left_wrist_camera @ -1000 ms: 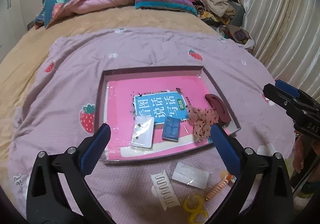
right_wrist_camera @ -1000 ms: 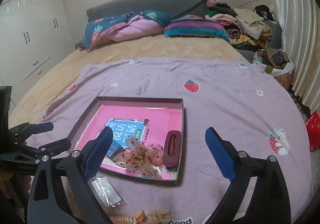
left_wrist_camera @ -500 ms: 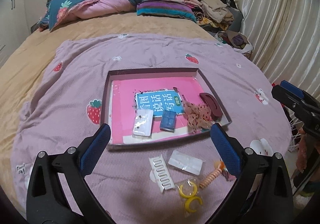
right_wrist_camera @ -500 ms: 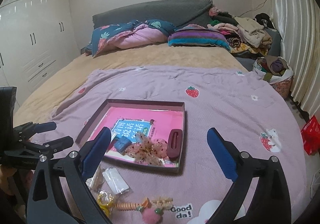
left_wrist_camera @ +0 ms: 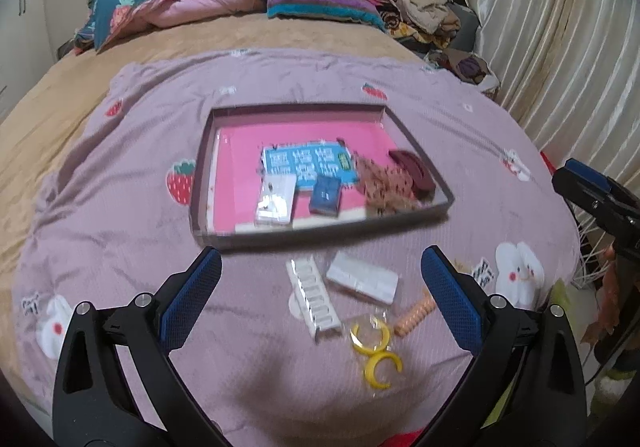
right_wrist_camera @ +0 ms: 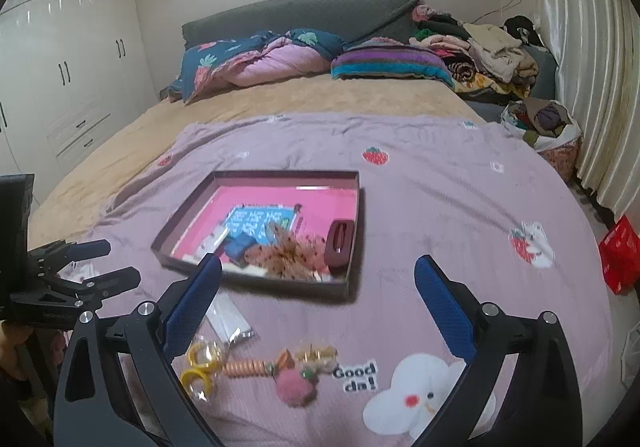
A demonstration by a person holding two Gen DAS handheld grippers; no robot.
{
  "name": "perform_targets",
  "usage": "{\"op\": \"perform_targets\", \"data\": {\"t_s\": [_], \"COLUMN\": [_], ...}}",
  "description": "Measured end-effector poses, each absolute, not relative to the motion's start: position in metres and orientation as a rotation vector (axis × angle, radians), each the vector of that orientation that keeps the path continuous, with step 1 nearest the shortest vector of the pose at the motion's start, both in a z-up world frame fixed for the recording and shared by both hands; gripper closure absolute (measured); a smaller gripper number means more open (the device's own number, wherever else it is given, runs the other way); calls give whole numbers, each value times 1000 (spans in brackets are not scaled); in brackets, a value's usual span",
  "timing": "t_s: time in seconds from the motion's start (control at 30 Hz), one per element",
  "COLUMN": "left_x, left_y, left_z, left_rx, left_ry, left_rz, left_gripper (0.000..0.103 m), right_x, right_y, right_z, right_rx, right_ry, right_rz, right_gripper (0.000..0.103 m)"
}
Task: Organize jewelry
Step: 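Withdraw both tools from the tray toward the remaining jewelry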
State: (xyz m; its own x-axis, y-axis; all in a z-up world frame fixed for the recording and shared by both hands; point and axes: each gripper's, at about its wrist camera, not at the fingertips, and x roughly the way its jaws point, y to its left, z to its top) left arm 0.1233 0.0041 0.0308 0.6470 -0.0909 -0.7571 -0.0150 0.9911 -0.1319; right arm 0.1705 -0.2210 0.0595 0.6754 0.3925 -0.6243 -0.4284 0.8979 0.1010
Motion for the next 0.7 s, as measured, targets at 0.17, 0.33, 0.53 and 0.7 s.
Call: {"op": "perform_targets", "data": {"t_s": [0.17, 0.33, 0.53, 0.7], "left_x": [109, 96, 83, 74], "left_y": [0, -7, -18, -26], "left_z": [13, -4, -23, -36], "left_rx": [-139, -148, -137, -138], "left_ry": [904, 933, 976, 1005], "left_rz": [-58, -84, -112, -143], "left_gripper": [10, 10, 10, 17], "right_x": [161, 152, 144, 136], "right_y": [-223, -225, -228, -230], "right_z": [46, 34, 15, 4], "right_rx": [-73, -80, -102, -114], "right_ry": [719, 741, 782, 803], "right_rz": [465, 481, 484, 491], "right_gripper": [7, 7, 7, 7]}}
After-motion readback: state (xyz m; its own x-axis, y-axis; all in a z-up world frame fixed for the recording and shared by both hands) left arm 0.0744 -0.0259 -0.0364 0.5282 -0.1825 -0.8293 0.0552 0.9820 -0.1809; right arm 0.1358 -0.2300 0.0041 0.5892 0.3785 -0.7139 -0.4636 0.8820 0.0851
